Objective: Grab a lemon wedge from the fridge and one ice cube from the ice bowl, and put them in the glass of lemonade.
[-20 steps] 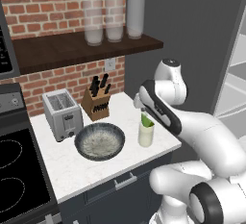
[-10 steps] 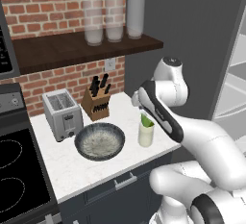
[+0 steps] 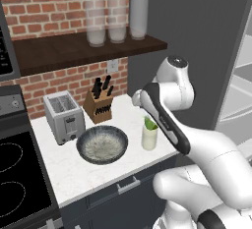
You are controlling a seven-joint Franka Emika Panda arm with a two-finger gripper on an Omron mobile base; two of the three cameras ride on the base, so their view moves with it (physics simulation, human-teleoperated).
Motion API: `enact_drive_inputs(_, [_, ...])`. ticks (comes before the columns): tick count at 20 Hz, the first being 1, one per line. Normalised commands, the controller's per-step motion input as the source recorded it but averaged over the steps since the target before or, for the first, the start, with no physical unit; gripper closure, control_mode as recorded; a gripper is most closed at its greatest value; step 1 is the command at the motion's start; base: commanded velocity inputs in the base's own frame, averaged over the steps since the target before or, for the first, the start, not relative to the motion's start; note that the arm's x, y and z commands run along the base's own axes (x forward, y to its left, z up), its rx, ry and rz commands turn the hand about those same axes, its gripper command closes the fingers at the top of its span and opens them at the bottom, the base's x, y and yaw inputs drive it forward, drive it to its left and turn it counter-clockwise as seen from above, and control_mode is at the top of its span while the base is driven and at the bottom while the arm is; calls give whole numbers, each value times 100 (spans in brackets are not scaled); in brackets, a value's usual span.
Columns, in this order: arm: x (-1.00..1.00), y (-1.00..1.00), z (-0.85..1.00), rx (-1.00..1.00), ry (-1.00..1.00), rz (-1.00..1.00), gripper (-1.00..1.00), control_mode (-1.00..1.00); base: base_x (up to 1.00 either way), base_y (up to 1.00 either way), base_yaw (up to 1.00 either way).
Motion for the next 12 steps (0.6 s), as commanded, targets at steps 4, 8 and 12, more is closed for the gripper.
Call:
enact_drive_inputs(4, [-19, 12, 18, 0, -11, 1, -100, -100, 0, 0, 0])
enact_drive_inputs(8, [-18, 13, 19, 0, -12, 1, -100, -100, 0, 0, 0])
enact_drive_inputs(12, [-11, 0, 11, 2, -7, 0, -100, -100, 0, 0, 0])
